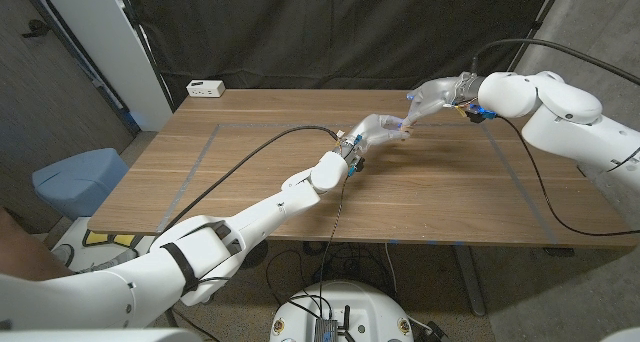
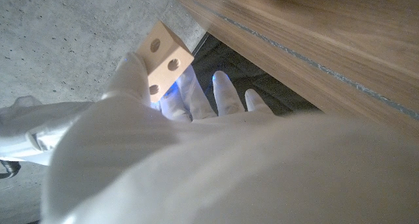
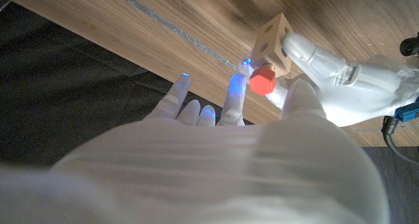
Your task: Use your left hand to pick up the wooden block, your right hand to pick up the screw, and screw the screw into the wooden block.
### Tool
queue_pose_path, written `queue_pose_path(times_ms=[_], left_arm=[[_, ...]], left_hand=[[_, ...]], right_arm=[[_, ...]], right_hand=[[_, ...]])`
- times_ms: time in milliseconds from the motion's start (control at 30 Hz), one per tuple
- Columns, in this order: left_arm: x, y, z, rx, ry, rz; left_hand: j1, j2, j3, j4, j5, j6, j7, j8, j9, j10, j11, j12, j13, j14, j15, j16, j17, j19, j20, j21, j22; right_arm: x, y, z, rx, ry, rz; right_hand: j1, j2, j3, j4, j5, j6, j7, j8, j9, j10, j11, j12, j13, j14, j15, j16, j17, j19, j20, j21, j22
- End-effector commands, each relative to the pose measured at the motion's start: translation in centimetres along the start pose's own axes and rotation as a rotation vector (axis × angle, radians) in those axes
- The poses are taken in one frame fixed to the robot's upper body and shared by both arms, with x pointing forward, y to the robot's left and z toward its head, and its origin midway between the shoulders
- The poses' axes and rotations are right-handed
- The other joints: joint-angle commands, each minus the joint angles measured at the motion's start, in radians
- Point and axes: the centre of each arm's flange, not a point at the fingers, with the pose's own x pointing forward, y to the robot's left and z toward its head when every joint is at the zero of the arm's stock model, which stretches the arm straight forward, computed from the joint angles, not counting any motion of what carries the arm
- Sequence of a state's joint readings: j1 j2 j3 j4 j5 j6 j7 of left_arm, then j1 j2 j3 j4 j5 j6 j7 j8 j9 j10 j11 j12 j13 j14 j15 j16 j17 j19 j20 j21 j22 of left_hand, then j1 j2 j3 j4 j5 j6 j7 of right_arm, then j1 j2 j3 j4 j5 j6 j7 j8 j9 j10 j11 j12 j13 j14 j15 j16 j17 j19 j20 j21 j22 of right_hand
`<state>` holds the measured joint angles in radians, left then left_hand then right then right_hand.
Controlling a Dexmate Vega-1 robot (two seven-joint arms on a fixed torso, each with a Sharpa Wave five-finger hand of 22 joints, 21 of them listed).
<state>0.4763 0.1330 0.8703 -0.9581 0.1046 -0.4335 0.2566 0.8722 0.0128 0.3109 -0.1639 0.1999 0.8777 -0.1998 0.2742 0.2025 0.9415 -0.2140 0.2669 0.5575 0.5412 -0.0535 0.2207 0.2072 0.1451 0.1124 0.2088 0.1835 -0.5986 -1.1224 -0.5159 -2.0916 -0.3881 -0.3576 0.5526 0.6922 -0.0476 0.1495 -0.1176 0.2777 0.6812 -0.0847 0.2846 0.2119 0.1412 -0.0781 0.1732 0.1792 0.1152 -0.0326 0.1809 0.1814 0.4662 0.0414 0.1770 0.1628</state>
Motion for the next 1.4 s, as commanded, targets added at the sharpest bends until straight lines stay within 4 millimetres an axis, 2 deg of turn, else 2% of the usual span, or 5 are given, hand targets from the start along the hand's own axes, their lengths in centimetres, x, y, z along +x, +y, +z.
queue_pose_path(times_ms=[33, 267, 433, 800, 1400], left_arm=[[0.03, 0.1, -0.09, 0.002, 0.0, -0.004], [0.07, 0.15, -0.07, 0.001, -0.004, -0.006], [0.06, 0.22, -0.03, 0.001, -0.007, -0.005], [-0.09, 0.23, -0.03, 0.0, -0.006, -0.001], [-0.07, 0.2, -0.12, 0.003, -0.004, -0.002]], left_hand=[[0.047, 0.056, 0.021, 0.013, 0.004, 0.079, 0.023, 0.005, 0.004, 0.005, -0.004, 0.007, 0.005, 0.007, -0.094, -0.004, 0.002, 0.004, 0.0, 0.003, 0.003], [0.047, 0.057, 0.022, 0.014, 0.004, 0.077, 0.023, 0.004, 0.004, 0.003, -0.004, 0.006, 0.005, 0.007, -0.093, -0.004, 0.002, 0.002, 0.002, 0.002, 0.003], [0.047, 0.057, 0.022, 0.013, 0.005, 0.078, 0.025, 0.004, 0.004, 0.004, -0.004, 0.006, 0.005, 0.007, -0.094, -0.004, 0.002, 0.002, 0.002, 0.002, 0.003], [0.045, 0.056, 0.022, 0.014, 0.004, 0.079, 0.025, 0.004, 0.004, 0.005, -0.004, 0.006, 0.006, 0.008, -0.095, -0.005, 0.002, 0.002, 0.003, 0.002, 0.003], [0.046, 0.055, 0.023, 0.013, 0.004, 0.081, 0.024, 0.004, 0.004, 0.006, -0.004, 0.006, 0.007, 0.008, -0.096, -0.005, 0.002, 0.002, 0.002, 0.002, 0.003]], right_arm=[[-0.18, -0.55, 0.09, -0.021, -0.015, 0.006], [-0.35, -0.89, 0.14, -0.051, -0.015, 0.001], [-0.47, -1.03, 0.21, -0.082, -0.016, -0.009], [-0.78, -1.12, 0.32, -0.161, -0.019, -0.059], [-0.95, -0.89, -0.15, -0.225, -0.044, -0.077]], right_hand=[[0.024, -0.003, 0.006, -0.014, -0.007, -0.02, -0.011, -0.009, 0.003, -0.013, -0.007, 0.002, 0.006, -0.011, -0.002, 0.0, -0.001, -0.005, 0.013, 0.001, 0.003], [0.052, -0.008, 0.014, -0.03, -0.014, -0.044, -0.032, -0.019, 0.005, -0.031, -0.016, 0.003, 0.006, -0.028, -0.001, 0.0, -0.001, -0.021, 0.03, 0.0, 0.004], [0.069, -0.012, 0.019, -0.038, -0.017, -0.051, -0.057, -0.021, 0.007, -0.036, -0.031, 0.005, 0.006, -0.032, -0.003, 0.002, -0.001, -0.027, 0.03, 0.001, 0.004], [0.109, -0.017, 0.032, -0.051, -0.021, -0.041, -0.1, -0.015, 0.009, -0.038, -0.048, 0.008, 0.006, -0.032, -0.003, 0.006, 0.0, -0.032, 0.029, 0.003, 0.004], [0.172, -0.029, 0.053, -0.059, -0.026, -0.016, -0.129, 0.003, 0.019, -0.026, -0.082, 0.014, 0.007, -0.025, -0.013, 0.011, 0.002, -0.032, 0.026, 0.006, 0.004]])
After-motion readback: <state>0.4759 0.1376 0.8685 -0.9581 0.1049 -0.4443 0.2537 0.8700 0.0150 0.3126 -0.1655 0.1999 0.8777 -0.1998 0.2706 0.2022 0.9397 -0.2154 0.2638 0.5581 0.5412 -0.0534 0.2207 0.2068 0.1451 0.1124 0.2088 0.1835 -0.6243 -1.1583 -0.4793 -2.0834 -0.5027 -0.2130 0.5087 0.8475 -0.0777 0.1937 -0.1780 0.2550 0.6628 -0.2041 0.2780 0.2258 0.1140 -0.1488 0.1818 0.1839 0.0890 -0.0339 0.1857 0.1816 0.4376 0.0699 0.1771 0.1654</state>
